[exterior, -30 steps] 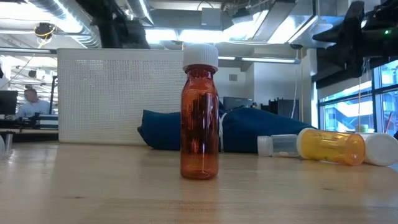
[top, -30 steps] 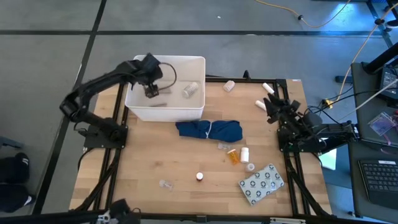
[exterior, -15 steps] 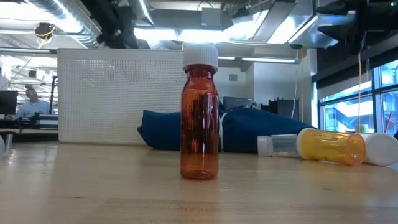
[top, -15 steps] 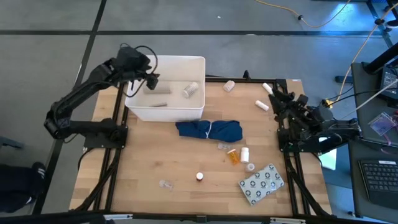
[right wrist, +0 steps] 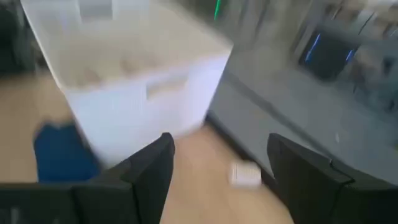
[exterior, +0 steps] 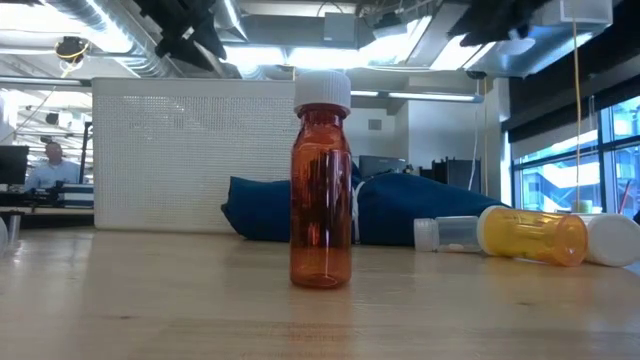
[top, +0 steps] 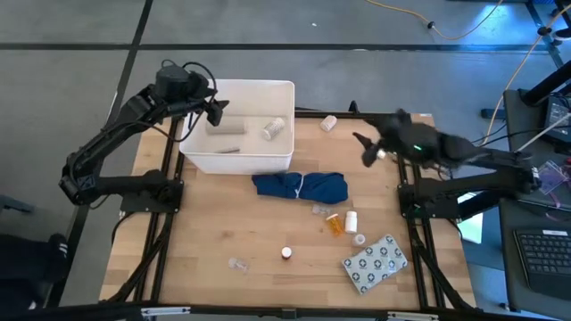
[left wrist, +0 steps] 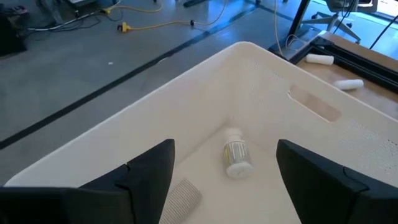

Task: Pick & place medical supplies in basket/bin
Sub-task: Put the white bandage into the white container

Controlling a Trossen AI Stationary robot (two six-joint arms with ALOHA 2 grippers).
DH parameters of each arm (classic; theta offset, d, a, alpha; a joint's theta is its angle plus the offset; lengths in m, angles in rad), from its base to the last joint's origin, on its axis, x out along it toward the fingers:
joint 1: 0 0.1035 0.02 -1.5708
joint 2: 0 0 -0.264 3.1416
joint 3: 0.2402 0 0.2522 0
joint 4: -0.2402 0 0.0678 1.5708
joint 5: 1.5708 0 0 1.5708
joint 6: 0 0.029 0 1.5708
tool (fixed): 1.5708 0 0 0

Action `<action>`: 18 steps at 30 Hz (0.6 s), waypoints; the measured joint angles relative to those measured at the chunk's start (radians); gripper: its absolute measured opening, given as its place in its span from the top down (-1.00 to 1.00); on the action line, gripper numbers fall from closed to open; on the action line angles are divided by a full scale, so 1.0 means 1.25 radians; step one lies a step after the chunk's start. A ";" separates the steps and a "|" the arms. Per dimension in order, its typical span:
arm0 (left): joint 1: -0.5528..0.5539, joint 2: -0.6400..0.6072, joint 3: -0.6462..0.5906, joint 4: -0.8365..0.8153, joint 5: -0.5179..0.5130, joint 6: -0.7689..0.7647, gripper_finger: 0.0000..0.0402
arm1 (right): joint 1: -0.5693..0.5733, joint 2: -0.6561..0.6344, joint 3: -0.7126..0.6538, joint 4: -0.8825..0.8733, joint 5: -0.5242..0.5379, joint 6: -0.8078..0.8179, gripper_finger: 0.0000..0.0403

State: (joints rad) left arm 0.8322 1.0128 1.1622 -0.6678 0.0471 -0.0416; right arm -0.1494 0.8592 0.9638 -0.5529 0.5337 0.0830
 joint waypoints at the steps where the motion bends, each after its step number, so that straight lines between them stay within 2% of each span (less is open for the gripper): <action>1: 0.000 0.001 0.000 -0.002 0.000 0.001 -0.36 | -0.030 0.038 0.037 -0.043 -0.046 -0.004 -0.28; 5: 0.000 0.001 0.000 -0.012 0.000 0.001 -0.36 | -0.151 0.173 0.146 -0.130 -0.206 -0.113 -0.28; 9: 0.000 0.001 0.000 -0.028 0.000 0.001 -0.36 | -0.237 0.295 0.198 -0.132 -0.314 -0.333 -0.28; 13: 0.000 0.001 0.000 -0.053 0.000 0.001 -0.35 | -0.286 0.412 0.213 -0.106 -0.323 -0.541 -0.28; 18: 0.000 0.001 0.000 -0.097 0.000 0.001 -0.36 | -0.334 0.549 0.213 -0.100 -0.324 -0.679 -0.28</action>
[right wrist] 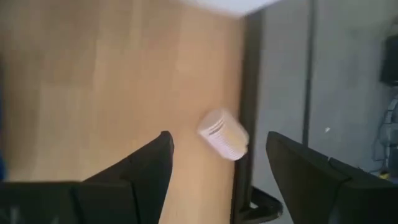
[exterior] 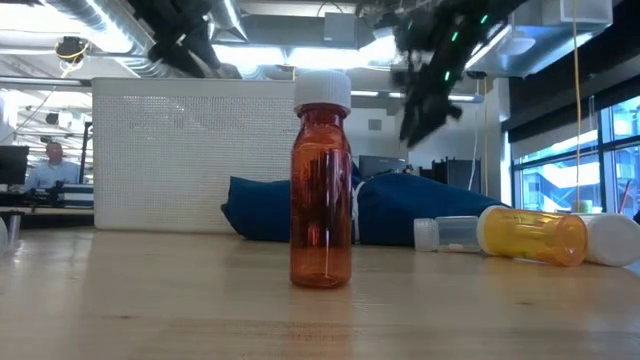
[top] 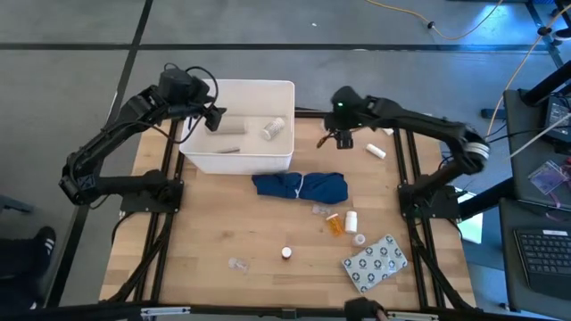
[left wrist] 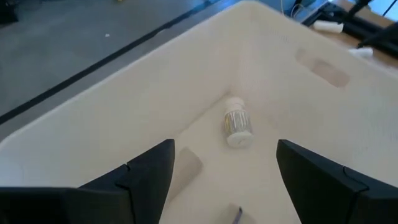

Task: Pick & place medical supplies in basket/bin
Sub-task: Put the white bandage into the white container

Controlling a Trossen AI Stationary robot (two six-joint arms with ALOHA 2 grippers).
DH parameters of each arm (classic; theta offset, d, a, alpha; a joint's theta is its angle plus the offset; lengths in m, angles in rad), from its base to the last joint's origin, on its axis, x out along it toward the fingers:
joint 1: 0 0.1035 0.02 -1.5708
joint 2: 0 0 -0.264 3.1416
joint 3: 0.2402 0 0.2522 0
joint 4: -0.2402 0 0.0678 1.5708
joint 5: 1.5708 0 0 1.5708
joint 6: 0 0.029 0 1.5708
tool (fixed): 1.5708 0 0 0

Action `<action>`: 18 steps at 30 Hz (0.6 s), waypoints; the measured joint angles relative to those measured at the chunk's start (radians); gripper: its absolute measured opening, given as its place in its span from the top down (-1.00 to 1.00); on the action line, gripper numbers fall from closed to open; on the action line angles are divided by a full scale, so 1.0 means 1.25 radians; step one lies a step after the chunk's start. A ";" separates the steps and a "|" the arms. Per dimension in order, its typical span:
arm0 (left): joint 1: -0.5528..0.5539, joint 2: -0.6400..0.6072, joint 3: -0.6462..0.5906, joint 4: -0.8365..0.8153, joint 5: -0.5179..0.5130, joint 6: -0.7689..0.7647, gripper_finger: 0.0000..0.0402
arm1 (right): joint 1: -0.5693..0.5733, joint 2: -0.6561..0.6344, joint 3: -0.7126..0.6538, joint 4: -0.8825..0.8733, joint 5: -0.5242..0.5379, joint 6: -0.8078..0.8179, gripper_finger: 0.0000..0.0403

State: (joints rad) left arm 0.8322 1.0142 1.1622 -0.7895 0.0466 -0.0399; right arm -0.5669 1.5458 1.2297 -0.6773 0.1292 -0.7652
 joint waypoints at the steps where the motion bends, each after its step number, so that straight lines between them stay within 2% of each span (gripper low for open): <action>1: 0.000 0.000 0.000 -0.007 0.000 0.000 -0.36 | -0.008 0.026 0.000 0.000 0.000 -0.019 -0.28; 6: 0.000 0.000 0.000 -0.026 -0.001 0.000 -0.35 | -0.038 0.144 0.000 0.045 0.017 -0.130 -0.28; 11: 0.000 0.000 0.000 -0.026 -0.001 -0.002 -0.36 | -0.065 0.231 0.000 0.144 0.110 -0.215 -0.28; 18: 0.000 0.000 0.000 -0.025 -0.001 -0.002 -0.36 | -0.096 0.303 0.000 0.168 0.084 -0.346 -0.28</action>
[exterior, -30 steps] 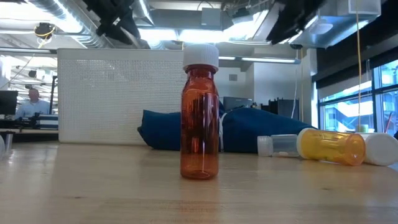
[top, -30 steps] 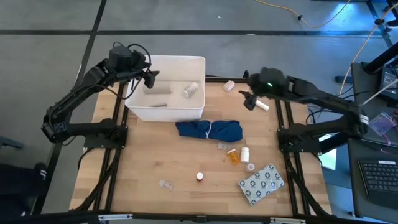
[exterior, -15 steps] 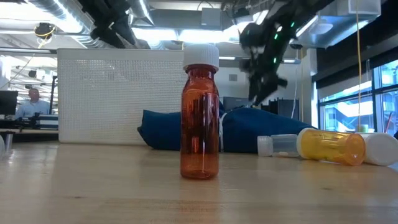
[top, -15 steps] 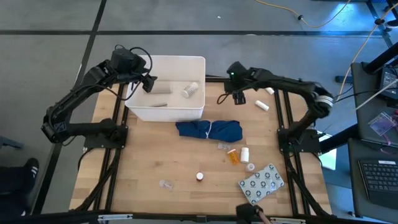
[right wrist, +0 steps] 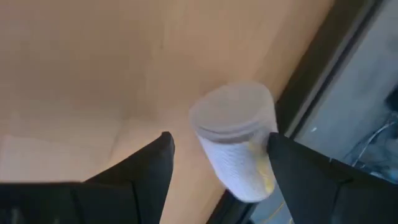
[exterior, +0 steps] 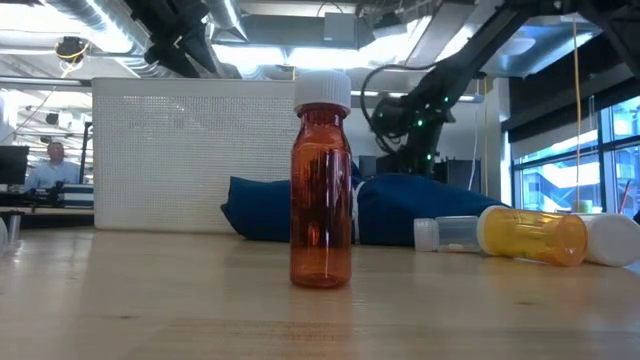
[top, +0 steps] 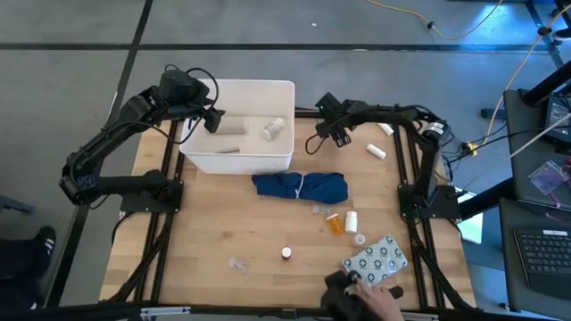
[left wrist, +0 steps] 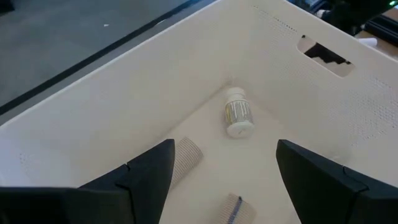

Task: Pick & place medical supplies in basket/bin
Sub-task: Put the white bandage into the white container

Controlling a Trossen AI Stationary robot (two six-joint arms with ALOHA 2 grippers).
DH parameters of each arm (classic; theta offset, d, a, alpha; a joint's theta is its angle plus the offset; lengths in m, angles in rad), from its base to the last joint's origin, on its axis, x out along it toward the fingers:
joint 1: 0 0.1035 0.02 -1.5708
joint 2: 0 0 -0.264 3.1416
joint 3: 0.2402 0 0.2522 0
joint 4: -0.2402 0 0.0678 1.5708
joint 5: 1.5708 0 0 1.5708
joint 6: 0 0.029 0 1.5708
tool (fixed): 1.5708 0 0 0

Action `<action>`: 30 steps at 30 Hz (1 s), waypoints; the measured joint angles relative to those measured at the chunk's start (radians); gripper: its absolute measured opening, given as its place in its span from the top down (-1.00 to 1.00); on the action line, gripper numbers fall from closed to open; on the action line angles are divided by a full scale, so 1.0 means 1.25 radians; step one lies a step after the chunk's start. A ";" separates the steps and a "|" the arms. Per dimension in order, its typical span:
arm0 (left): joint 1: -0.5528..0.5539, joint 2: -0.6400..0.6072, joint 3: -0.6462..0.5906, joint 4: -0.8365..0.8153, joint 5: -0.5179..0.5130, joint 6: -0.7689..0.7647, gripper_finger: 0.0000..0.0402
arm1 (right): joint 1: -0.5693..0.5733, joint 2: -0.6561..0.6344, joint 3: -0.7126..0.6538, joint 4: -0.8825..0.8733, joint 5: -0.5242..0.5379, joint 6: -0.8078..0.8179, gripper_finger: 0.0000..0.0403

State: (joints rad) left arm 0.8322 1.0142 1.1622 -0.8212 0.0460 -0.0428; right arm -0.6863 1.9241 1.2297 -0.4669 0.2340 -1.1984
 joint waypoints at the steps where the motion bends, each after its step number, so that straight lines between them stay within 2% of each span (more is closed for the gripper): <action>1: 0.000 0.000 0.000 0.000 0.000 -0.002 -0.36 | -0.003 0.008 0.001 0.010 0.000 -0.007 -0.28; 5: 0.000 0.000 0.000 0.000 0.000 -0.013 -0.36 | -0.015 0.033 0.001 0.020 0.000 -0.007 -0.27; 8: 0.000 0.000 0.000 0.000 0.000 -0.021 -0.35 | -0.021 0.035 0.001 0.018 0.005 0.039 -0.20; 18: 0.000 0.000 0.000 0.001 0.000 -0.045 -0.35 | -0.019 0.034 0.021 -0.099 0.011 0.221 0.36; 20: 0.000 0.000 0.000 0.001 0.002 -0.055 -0.35 | -0.010 0.035 0.047 -0.168 -0.016 0.274 0.38; 25: 0.000 0.000 0.000 0.003 0.016 -0.092 -0.36 | 0.012 0.033 0.168 -0.309 -0.146 0.421 0.35; 27: -0.002 0.000 0.000 0.012 0.045 -0.102 -0.36 | 0.023 0.033 0.227 -0.365 -0.142 0.473 0.35; 30: -0.030 0.000 -0.001 0.063 0.111 -0.084 -0.35 | 0.041 0.033 0.327 -0.432 -0.073 0.531 0.35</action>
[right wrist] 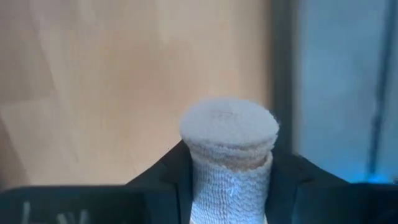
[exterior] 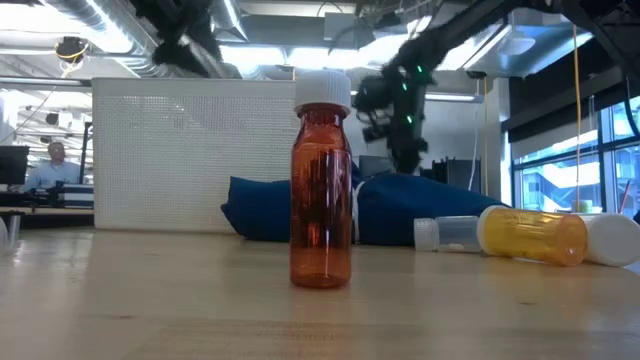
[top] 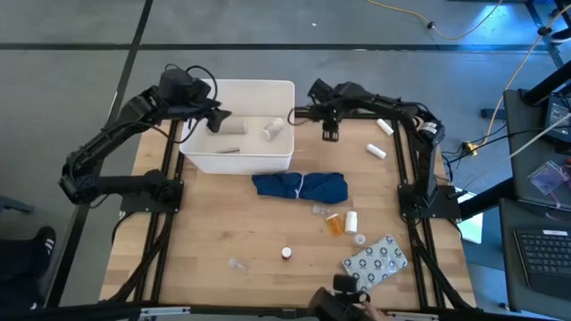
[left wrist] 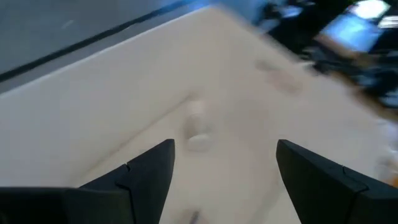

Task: Pick & place medical supplies in basket/bin
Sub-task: Put the white bandage into the white container

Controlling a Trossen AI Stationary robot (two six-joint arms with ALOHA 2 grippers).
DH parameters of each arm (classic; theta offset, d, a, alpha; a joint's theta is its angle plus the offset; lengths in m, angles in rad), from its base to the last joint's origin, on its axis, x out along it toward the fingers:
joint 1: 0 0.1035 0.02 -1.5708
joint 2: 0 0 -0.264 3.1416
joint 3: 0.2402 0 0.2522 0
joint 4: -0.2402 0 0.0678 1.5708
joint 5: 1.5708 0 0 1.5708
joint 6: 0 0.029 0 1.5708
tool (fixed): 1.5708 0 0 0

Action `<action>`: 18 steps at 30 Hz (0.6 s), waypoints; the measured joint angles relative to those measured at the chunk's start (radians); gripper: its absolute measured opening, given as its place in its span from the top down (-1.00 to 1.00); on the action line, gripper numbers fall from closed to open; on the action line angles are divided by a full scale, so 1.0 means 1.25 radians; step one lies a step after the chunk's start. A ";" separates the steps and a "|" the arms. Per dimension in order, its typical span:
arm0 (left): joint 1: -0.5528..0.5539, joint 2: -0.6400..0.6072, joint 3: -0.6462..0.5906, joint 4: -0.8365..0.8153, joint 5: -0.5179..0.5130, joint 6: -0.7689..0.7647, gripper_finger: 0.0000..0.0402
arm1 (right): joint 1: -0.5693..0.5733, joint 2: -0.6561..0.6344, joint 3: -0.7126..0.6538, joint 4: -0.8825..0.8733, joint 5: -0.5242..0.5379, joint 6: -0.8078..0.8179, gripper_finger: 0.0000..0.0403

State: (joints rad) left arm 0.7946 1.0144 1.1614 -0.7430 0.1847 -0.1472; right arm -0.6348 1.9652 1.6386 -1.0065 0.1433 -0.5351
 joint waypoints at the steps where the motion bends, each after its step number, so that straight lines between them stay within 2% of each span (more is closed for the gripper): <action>1: -0.014 0.000 0.000 0.025 0.020 0.005 -0.36 | 0.005 0.000 0.037 -0.032 0.015 0.013 0.36; 7: -0.107 0.000 0.000 0.171 0.037 -0.014 -0.36 | 0.018 -0.001 0.295 -0.186 0.019 0.097 0.36; 13: -0.194 0.000 0.000 0.241 0.037 -0.052 -0.36 | 0.045 -0.006 0.579 -0.294 0.019 0.204 0.36; 15: -0.227 0.001 0.000 0.262 0.035 -0.061 -0.36 | 0.068 -0.072 0.530 -0.219 -0.038 0.222 0.36; 18: -0.284 0.013 -0.004 0.334 0.035 -0.067 -0.35 | 0.115 -0.160 0.456 -0.138 -0.170 0.243 0.33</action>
State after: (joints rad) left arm 0.4391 1.0307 1.1564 -0.3252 0.2288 -0.2313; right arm -0.4908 1.7657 2.2091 -1.1789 -0.0698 -0.2309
